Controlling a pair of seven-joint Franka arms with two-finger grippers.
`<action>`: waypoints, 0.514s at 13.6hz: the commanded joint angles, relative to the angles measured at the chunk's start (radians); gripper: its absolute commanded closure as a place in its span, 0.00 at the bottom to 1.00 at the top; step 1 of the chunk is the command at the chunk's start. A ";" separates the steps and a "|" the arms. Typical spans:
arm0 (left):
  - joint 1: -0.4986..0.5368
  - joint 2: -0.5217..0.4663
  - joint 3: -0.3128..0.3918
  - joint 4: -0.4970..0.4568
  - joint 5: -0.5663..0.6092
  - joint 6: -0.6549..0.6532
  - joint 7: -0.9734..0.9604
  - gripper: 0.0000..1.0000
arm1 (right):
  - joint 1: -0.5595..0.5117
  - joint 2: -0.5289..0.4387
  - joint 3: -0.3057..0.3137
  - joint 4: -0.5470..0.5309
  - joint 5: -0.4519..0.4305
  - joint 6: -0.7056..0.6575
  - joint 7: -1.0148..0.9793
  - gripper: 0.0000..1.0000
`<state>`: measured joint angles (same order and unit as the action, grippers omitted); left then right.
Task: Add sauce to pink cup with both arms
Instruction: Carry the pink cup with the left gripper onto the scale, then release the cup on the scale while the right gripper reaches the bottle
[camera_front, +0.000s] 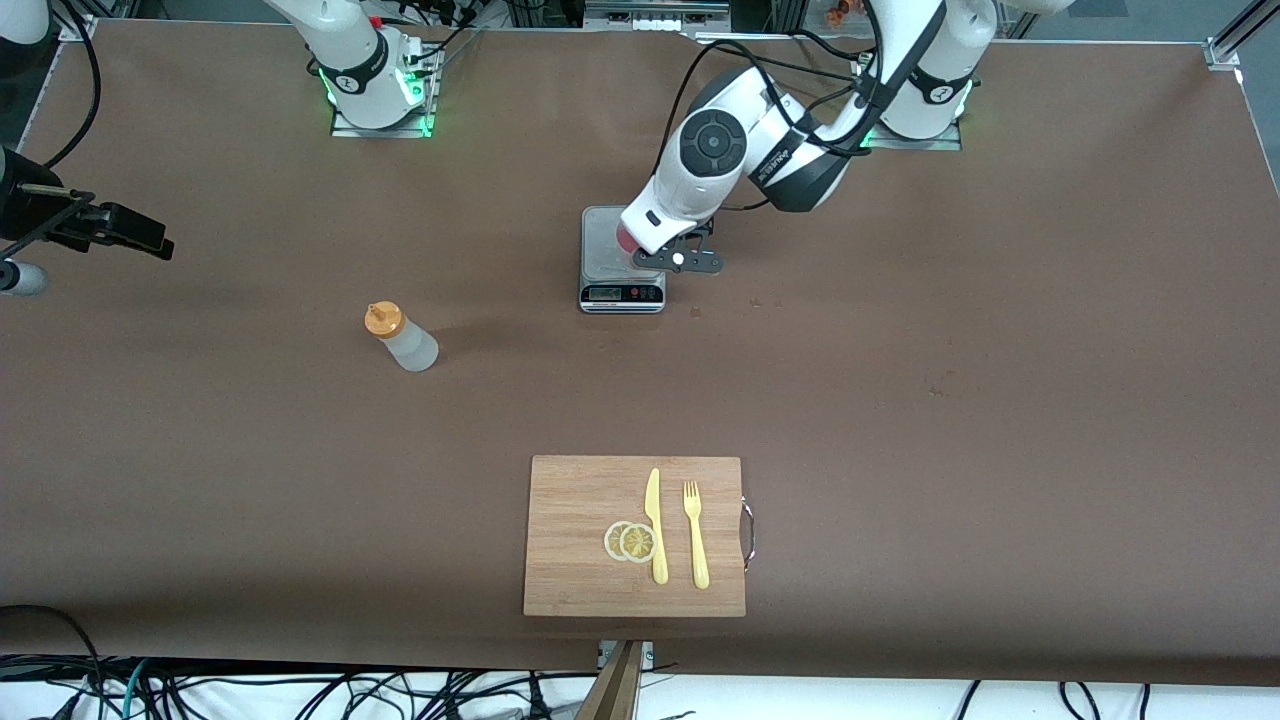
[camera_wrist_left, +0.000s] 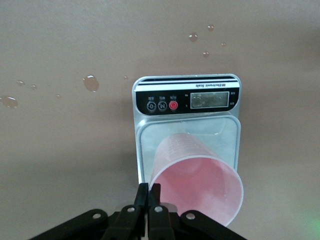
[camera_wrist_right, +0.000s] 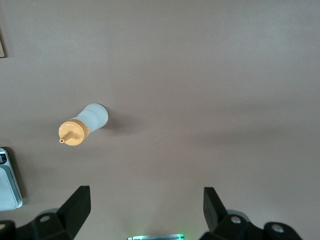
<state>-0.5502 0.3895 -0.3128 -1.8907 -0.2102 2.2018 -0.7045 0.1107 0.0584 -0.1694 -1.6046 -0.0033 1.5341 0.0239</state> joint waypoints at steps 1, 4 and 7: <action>-0.037 0.018 0.014 -0.004 -0.005 0.035 -0.029 1.00 | -0.002 0.033 0.004 0.005 0.005 -0.005 -0.066 0.00; -0.046 0.035 0.011 -0.001 0.078 0.042 -0.091 1.00 | -0.019 0.086 0.002 0.008 0.037 -0.003 -0.260 0.00; -0.056 0.051 0.011 0.001 0.081 0.048 -0.098 1.00 | -0.058 0.156 0.002 0.009 0.124 0.006 -0.526 0.00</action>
<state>-0.5884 0.4326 -0.3123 -1.8923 -0.1534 2.2350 -0.7743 0.0814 0.1738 -0.1703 -1.6094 0.0618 1.5370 -0.3413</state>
